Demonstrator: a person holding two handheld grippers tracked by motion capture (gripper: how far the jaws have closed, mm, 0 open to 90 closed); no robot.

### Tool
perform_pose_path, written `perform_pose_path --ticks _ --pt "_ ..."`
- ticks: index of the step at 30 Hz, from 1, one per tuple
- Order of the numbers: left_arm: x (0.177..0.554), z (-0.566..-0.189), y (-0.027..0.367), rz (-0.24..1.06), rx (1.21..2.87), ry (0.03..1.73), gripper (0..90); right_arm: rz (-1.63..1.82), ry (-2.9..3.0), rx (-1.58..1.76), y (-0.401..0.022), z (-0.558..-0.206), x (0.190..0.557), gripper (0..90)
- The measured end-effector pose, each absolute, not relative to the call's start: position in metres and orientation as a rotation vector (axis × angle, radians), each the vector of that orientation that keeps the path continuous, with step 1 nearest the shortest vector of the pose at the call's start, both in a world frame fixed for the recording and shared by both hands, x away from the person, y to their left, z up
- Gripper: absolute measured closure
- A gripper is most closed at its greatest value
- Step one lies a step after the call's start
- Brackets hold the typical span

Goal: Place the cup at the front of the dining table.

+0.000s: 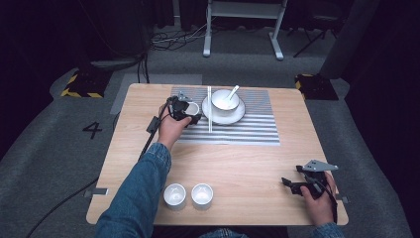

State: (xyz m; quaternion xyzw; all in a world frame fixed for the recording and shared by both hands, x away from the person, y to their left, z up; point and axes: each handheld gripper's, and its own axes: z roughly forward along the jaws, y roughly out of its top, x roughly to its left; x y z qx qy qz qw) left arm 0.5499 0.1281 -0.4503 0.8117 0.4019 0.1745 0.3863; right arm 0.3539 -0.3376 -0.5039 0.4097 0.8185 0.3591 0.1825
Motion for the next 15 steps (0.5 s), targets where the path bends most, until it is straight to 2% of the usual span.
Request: perform_pose_path --ticks 15 --pt "0.563 -0.468 0.117 0.436 2.173 1.008 26.3 1.013 2.309 1.156 -0.338 -0.504 0.354 17.2"
